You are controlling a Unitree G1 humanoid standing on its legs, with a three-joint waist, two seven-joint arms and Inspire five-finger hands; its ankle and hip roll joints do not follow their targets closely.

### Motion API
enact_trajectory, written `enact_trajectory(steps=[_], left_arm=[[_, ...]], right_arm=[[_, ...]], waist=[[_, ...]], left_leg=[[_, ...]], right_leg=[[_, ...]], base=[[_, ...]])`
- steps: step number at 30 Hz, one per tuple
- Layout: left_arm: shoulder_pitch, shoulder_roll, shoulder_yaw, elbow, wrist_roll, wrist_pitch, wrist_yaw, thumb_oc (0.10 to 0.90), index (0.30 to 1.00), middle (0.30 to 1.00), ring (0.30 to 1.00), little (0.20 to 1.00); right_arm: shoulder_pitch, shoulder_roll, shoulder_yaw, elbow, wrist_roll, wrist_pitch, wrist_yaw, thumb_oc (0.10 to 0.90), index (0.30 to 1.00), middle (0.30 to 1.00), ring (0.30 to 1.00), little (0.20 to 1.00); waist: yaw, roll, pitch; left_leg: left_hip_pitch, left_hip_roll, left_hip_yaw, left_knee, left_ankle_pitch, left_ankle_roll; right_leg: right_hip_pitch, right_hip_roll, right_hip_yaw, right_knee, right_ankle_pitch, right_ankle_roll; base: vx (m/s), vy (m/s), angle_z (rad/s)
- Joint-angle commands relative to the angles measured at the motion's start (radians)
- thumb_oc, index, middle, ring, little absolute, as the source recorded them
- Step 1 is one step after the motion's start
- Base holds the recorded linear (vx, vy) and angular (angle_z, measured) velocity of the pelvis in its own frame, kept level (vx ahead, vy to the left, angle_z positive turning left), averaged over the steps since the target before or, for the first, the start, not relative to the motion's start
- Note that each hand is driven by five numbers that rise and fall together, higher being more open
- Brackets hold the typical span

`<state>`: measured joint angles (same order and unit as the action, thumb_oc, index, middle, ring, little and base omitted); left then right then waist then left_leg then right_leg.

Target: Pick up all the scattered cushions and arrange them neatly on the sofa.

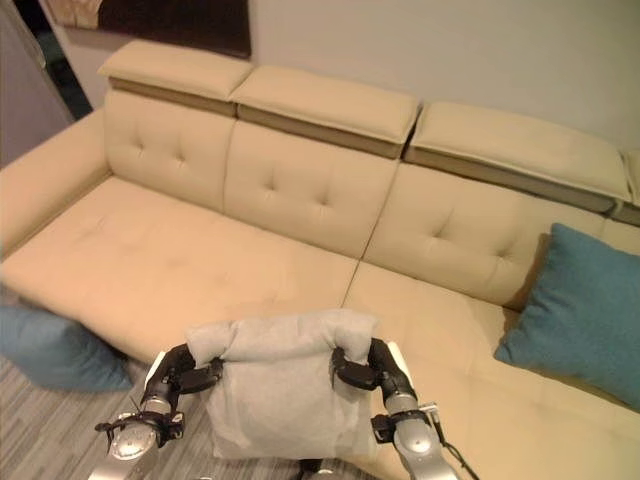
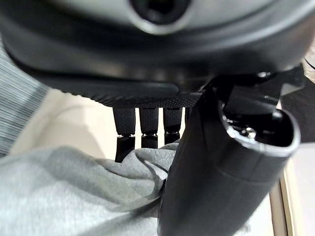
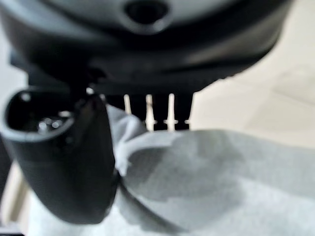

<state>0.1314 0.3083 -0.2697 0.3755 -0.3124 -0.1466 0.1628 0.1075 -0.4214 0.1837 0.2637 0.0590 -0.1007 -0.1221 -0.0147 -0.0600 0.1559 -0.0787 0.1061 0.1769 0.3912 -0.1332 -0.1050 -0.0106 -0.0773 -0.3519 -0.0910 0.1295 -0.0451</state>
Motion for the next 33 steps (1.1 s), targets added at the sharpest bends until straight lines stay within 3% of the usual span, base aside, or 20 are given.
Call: enact_trajectory(steps=[1,4,8,15,20,21,27,32,33], left_arm=[[-0.078,0.033,-0.024,-0.123,0.019,-0.105,-0.030,0.400,0.300,0.300,0.300,0.300],[-0.087,0.036,-0.027,-0.130,0.022,-0.104,-0.022,0.400,0.300,0.300,0.300,0.300],[-0.085,0.046,-0.029,-0.131,0.024,-0.100,-0.030,0.400,0.300,0.300,0.300,0.300],[-0.073,0.067,-0.015,-0.152,0.029,-0.098,-0.028,0.400,0.300,0.300,0.300,0.300],[-0.075,0.074,0.011,-0.167,0.020,-0.107,-0.014,0.400,0.300,0.300,0.300,0.300],[-0.112,0.077,0.018,-0.178,0.018,-0.116,-0.002,0.400,0.300,0.300,0.300,0.300],[-0.218,0.071,-0.009,-0.186,0.029,-0.131,0.033,0.400,0.300,0.300,0.300,0.300],[-0.490,0.066,-0.087,-0.156,0.051,-0.160,0.126,0.400,0.300,0.300,0.300,0.300],[-0.491,0.066,-0.087,-0.155,0.051,-0.160,0.126,0.400,0.300,0.300,0.300,0.300]], right_arm=[[-0.093,0.054,-0.029,-0.108,0.063,-0.132,-0.029,0.400,0.300,0.300,0.300,0.300],[-0.104,0.051,-0.026,-0.092,0.073,-0.131,-0.035,0.400,0.300,0.300,0.300,0.300],[-0.099,0.053,-0.027,-0.090,0.065,-0.127,-0.033,0.400,0.300,0.300,0.300,0.300],[-0.110,0.074,-0.021,-0.098,0.054,-0.120,-0.035,0.400,0.300,0.300,0.300,0.300],[-0.146,0.101,-0.015,-0.095,0.027,-0.123,-0.053,0.400,0.300,0.300,0.300,0.300],[-0.174,0.107,-0.017,-0.101,0.023,-0.125,-0.064,0.400,0.300,0.300,0.300,0.300],[-0.243,0.096,-0.022,-0.118,0.012,-0.133,-0.102,0.400,0.300,0.300,0.300,0.300],[-0.473,0.091,0.029,-0.062,0.003,-0.142,-0.198,0.400,0.300,0.300,0.300,0.300],[-0.473,0.091,0.029,-0.061,0.003,-0.142,-0.198,0.400,0.300,0.300,0.300,0.300]], waist=[[0.009,-0.086,-0.036],[0.028,-0.072,-0.038],[0.025,-0.067,-0.053],[0.034,-0.063,-0.065],[0.050,-0.054,-0.058],[0.050,-0.047,-0.059],[0.040,-0.033,-0.043],[0.024,0.000,-0.001],[0.024,0.000,-0.002]], left_leg=[[-0.037,-0.023,-0.033,-0.048,-0.015,0.028],[-0.035,-0.047,-0.137,-0.231,0.048,0.023],[0.015,-0.049,-0.144,-0.287,0.067,0.026],[0.100,-0.071,-0.098,-0.387,0.075,0.062],[0.126,-0.078,-0.041,-0.421,0.073,0.082],[0.135,-0.079,-0.015,-0.439,0.074,0.083],[0.113,-0.083,-0.016,-0.432,0.075,0.084],[0.005,-0.078,-0.016,-0.419,0.097,0.078],[0.004,-0.078,-0.016,-0.419,0.097,0.078]], right_leg=[[0.018,-0.043,0.000,0.063,-0.106,0.175],[0.030,-0.009,0.059,0.060,-0.123,0.177],[0.038,-0.007,0.072,0.079,-0.134,0.177],[0.020,-0.022,0.119,0.110,-0.123,0.204],[-0.015,-0.051,0.108,0.136,-0.094,0.237],[-0.028,-0.070,0.089,0.132,-0.081,0.247],[-0.046,-0.083,0.074,0.121,-0.078,0.241],[-0.124,-0.094,0.048,0.108,-0.062,0.234],[-0.125,-0.094,0.048,0.108,-0.062,0.234]], base=[[0.08,0.046,-0.25],[0.11,0.097,-0.47],[0.11,0.084,-0.58],[0.04,0.130,-0.23],[-0.01,0.064,-0.46],[0.01,0.043,-0.61],[-0.01,-0.002,-0.16],[-0.12,-0.018,0.04],[-0.14,-0.016,0.03]])
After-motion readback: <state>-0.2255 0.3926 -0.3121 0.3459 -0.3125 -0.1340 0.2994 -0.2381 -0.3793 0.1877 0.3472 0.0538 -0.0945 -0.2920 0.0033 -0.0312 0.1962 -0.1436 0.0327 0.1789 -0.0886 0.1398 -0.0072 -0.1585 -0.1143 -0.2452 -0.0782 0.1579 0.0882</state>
